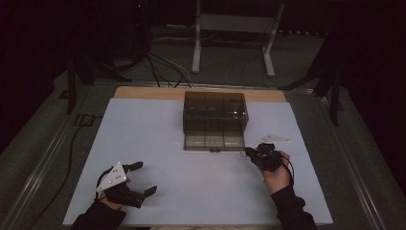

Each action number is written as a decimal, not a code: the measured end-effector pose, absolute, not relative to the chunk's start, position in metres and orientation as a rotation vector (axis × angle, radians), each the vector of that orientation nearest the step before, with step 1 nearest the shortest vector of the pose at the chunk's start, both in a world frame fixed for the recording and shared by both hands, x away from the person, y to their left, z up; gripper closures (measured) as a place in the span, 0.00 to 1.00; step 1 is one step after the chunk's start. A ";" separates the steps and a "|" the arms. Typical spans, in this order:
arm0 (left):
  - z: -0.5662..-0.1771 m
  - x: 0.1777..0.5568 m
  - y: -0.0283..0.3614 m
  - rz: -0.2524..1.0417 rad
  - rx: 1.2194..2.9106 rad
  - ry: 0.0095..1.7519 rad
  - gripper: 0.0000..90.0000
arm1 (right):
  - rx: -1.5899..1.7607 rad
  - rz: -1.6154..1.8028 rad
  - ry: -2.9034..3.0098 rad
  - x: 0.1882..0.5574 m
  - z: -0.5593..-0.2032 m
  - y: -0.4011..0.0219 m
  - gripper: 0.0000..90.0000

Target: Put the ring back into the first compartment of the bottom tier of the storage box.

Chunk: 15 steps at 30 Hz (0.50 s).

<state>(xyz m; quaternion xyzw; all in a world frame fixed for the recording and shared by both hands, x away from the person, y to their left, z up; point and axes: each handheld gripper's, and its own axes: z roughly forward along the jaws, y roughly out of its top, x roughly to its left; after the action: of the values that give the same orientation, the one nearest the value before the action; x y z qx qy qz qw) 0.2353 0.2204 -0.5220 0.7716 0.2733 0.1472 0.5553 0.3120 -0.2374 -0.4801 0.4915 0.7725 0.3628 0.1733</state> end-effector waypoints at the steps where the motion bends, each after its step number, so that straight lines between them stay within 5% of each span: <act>1: -0.522 0.235 0.220 0.349 1.829 0.644 0.01 | 1.391 1.028 2.191 0.312 -0.480 -0.236 0.97; 15: -0.522 0.235 0.220 0.348 1.827 0.644 0.01 | 1.349 1.053 2.211 0.320 -0.473 -0.217 0.97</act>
<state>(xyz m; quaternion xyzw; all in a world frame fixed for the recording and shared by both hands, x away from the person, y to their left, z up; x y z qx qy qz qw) 0.2354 0.2204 -0.5222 0.7730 0.2725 0.1472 0.5537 0.3203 -0.2169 -0.4732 0.4752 0.7791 0.3711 0.1718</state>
